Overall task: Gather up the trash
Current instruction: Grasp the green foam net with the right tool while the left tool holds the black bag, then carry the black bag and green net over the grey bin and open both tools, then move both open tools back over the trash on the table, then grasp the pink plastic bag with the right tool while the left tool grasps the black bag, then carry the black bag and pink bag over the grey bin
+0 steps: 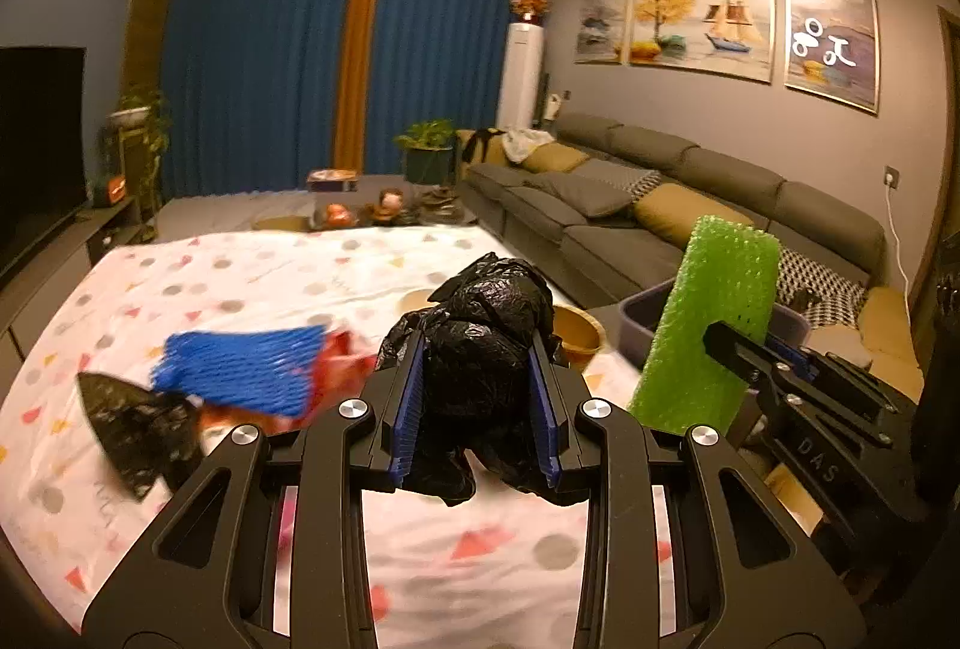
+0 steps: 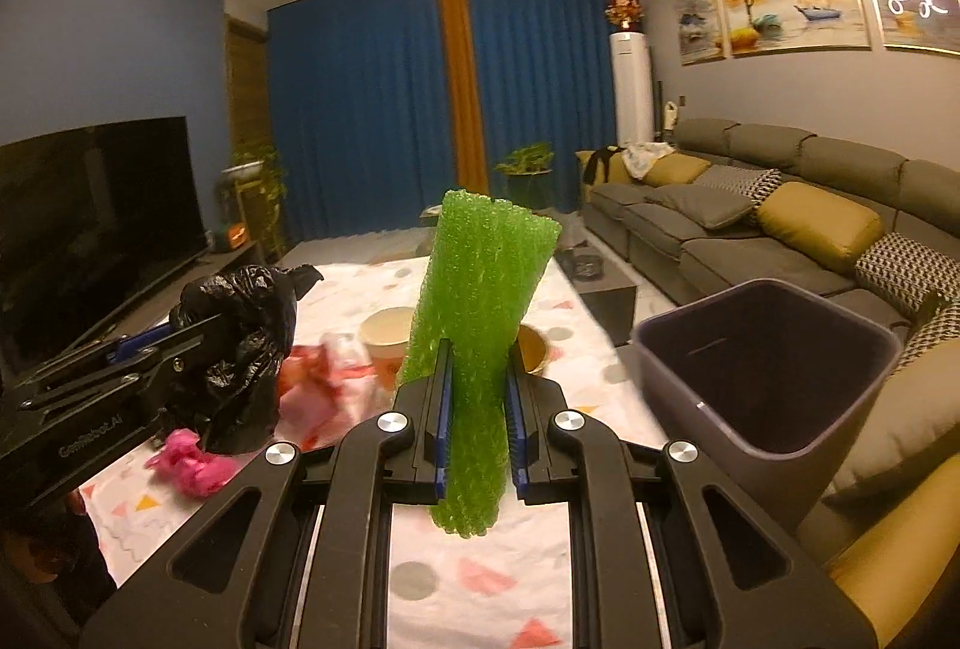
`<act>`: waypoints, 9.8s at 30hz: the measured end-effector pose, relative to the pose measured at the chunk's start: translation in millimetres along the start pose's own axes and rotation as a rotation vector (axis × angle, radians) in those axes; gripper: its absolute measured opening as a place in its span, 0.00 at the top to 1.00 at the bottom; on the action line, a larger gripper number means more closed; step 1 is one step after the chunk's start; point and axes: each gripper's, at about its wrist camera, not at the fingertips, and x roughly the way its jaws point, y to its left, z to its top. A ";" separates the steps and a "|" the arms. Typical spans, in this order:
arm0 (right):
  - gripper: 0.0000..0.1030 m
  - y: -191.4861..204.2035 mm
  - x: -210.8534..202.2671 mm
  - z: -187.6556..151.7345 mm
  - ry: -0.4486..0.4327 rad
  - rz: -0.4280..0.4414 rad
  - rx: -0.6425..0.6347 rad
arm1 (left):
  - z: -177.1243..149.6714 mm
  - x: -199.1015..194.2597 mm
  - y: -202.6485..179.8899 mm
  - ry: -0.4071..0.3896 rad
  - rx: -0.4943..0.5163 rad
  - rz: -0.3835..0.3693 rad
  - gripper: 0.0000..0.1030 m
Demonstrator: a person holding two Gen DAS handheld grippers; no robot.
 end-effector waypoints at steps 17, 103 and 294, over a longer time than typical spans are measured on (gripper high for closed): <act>0.84 -69.3 5.5 4.8 -0.038 -0.156 0.024 | 19.9 52.4 -88.5 -0.007 0.081 -0.138 0.70; 0.26 -151.4 19.8 -13.2 -0.063 -0.357 0.155 | 10.2 80.5 -61.1 -0.016 -0.057 -0.056 0.06; 0.71 -98.2 9.5 5.5 -0.073 -0.268 0.063 | 35.3 65.0 -110.3 0.008 0.120 -0.405 0.95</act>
